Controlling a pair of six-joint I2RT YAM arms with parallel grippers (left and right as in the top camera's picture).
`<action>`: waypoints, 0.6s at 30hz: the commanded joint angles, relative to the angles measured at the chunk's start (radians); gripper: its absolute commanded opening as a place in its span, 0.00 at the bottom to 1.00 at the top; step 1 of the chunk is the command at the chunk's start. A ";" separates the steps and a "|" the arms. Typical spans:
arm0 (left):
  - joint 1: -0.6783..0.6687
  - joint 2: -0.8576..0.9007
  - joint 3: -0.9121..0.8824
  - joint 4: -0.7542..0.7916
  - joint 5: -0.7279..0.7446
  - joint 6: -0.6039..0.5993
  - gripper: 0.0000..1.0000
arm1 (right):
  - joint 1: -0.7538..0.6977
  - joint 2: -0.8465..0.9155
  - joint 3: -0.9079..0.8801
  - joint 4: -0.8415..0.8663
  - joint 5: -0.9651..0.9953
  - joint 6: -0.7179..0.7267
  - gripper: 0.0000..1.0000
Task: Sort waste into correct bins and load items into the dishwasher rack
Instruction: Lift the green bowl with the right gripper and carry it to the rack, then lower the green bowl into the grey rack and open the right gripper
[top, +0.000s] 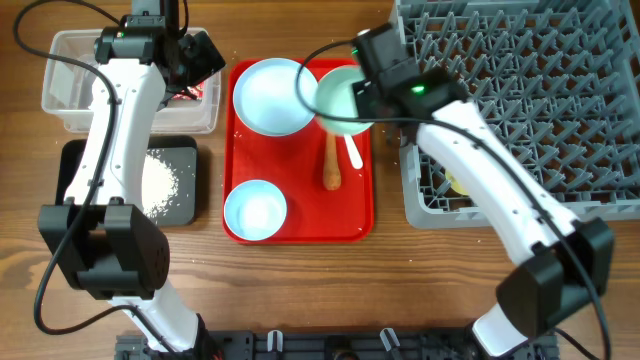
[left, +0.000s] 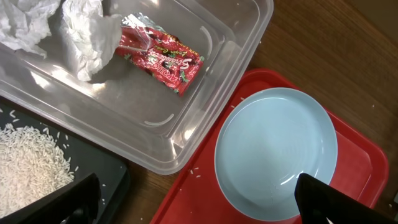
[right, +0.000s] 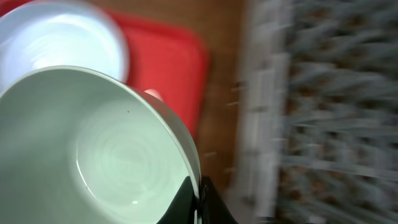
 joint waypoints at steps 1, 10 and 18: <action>0.002 0.000 -0.007 0.000 -0.006 -0.014 1.00 | -0.053 -0.054 0.021 0.023 0.299 0.014 0.04; 0.002 0.000 -0.007 0.000 -0.006 -0.014 1.00 | -0.149 -0.053 0.021 0.126 0.564 0.000 0.04; 0.002 0.000 -0.007 0.000 -0.006 -0.014 1.00 | -0.189 -0.051 0.021 0.392 0.631 -0.245 0.04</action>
